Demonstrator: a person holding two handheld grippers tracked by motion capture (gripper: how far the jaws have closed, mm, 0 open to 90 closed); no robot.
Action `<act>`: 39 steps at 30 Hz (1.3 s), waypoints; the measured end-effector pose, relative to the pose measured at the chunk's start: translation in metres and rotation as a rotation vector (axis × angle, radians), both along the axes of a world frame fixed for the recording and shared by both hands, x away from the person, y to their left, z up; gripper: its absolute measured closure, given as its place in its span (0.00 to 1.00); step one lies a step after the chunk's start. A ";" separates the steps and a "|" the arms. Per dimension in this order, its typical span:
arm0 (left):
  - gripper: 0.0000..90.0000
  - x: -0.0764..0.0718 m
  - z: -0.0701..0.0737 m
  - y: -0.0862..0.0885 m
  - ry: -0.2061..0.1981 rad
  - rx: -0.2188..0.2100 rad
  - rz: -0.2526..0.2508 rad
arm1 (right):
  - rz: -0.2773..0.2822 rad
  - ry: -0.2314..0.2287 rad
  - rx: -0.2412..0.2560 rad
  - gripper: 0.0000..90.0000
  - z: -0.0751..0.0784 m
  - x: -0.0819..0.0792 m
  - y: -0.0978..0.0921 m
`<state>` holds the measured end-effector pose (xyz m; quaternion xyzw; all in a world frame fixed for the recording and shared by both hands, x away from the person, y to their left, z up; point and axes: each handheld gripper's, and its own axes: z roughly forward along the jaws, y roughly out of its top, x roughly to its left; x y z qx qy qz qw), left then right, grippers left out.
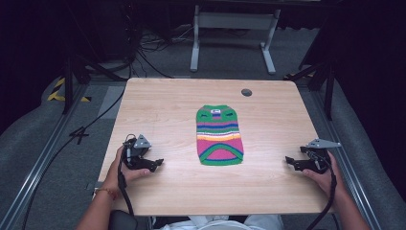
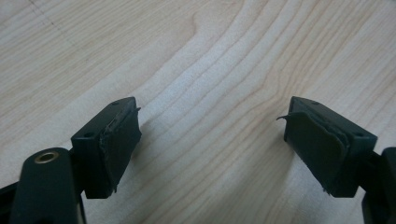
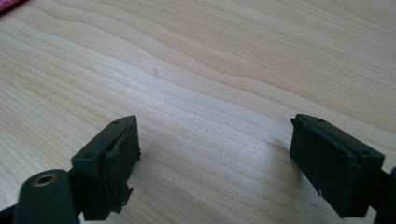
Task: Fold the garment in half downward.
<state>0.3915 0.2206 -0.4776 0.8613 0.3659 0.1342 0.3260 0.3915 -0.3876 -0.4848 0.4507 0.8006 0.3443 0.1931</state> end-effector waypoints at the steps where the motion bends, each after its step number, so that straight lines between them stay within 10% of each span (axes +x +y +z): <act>1: 0.22 0.000 0.000 0.000 0.000 0.000 0.000 | 0.000 0.000 0.000 0.19 0.000 0.000 0.000; 3: 0.27 0.002 0.003 -0.002 -0.031 0.038 -0.027 | 0.038 -0.013 0.005 0.26 0.004 0.001 0.001; 13: 0.35 0.033 0.033 -0.018 -0.041 -0.040 -0.041 | 0.121 -0.037 -0.014 0.35 0.031 0.020 0.030; 39: 0.48 0.145 0.046 -0.103 -0.029 -0.057 -0.052 | 0.293 -0.043 -0.031 0.55 0.067 0.149 0.158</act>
